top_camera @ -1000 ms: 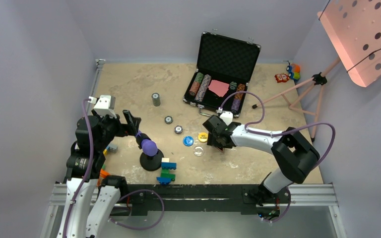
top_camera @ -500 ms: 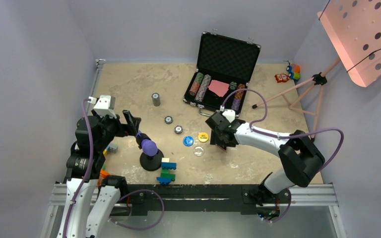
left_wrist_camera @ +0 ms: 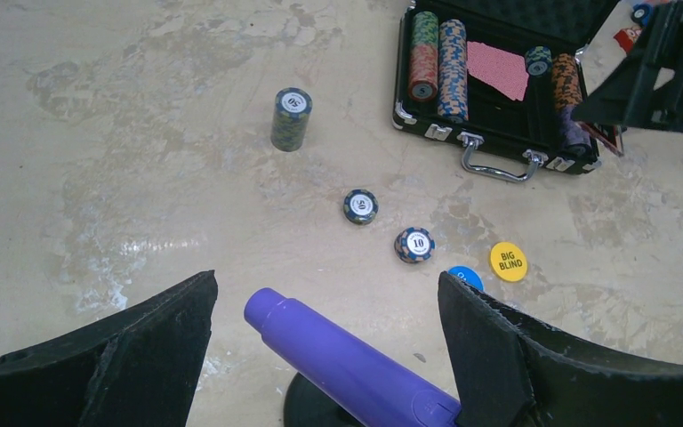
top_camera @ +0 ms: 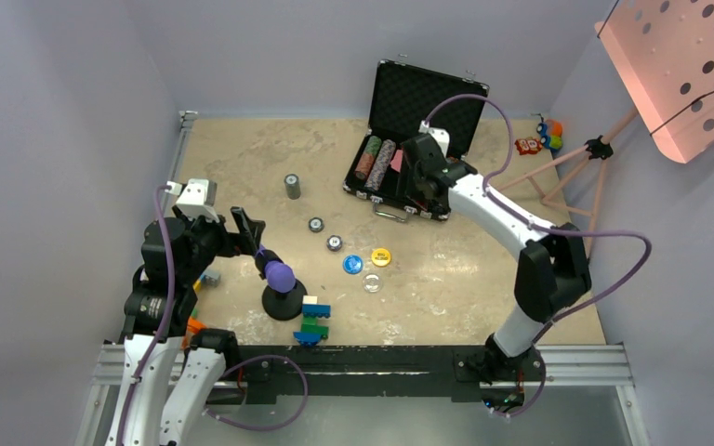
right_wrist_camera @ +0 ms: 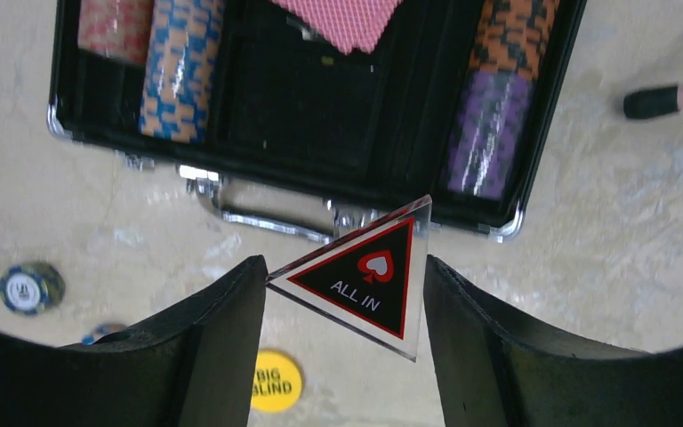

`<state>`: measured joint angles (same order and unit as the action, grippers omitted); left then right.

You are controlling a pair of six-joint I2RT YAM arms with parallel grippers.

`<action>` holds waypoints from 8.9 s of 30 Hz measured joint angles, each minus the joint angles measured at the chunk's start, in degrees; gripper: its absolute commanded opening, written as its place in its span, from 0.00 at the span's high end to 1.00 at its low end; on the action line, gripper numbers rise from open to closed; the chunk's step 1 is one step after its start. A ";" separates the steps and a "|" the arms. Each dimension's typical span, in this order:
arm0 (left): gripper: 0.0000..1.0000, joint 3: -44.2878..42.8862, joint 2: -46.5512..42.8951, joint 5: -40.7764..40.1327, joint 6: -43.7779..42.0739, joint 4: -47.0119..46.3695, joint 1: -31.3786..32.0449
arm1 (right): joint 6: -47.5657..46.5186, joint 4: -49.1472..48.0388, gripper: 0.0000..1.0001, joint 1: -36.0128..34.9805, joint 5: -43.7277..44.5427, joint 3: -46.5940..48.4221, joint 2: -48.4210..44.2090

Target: Pack up texas hold em set

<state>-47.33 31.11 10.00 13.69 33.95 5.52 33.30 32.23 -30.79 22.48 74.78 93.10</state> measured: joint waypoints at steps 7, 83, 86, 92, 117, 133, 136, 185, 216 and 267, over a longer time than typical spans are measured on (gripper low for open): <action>0.03 0.00 -0.02 -0.22 0.00 0.00 0.26 | -5.51 -0.92 0.52 4.74 -1.62 13.22 13.94; 0.02 0.00 -0.83 -1.42 -0.04 0.02 2.45 | -16.22 -1.44 0.28 4.20 -8.37 8.46 3.80; 0.02 0.00 -0.83 -1.42 -0.04 0.02 2.45 | -15.39 -1.25 0.28 0.50 -8.22 3.04 0.04; 0.02 0.00 -0.83 -1.42 -0.02 0.02 2.45 | -10.93 -0.90 0.28 -10.10 -8.35 -6.91 -3.85; 0.02 0.00 -0.98 -1.44 -0.02 0.02 2.45 | 1.20 -3.65 0.30 -18.08 -9.18 -13.35 6.10; 0.02 0.00 -1.03 -1.46 -0.02 0.04 2.45 | 1.20 -5.55 0.34 -15.04 -10.47 -11.50 9.05; 0.02 0.00 -1.03 -1.46 -0.02 0.04 2.45 | 1.18 -5.44 0.35 -14.93 -10.43 -10.78 9.57; 0.02 0.00 -1.03 -1.46 -0.02 0.04 2.45 | -1.16 -1.20 0.66 -9.94 -6.43 -8.17 3.19; 0.02 0.00 -1.14 -1.46 -0.02 0.04 2.45 | -11.63 -0.90 0.66 6.08 -8.90 17.18 23.93; 0.02 0.00 -1.68 -2.99 -0.04 0.50 2.49 | -10.86 -8.70 0.37 -6.45 -11.10 -3.10 0.57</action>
<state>-47.33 29.43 7.01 13.65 34.46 8.01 22.44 23.53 -37.23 11.38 71.68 93.67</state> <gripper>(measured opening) 0.978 0.636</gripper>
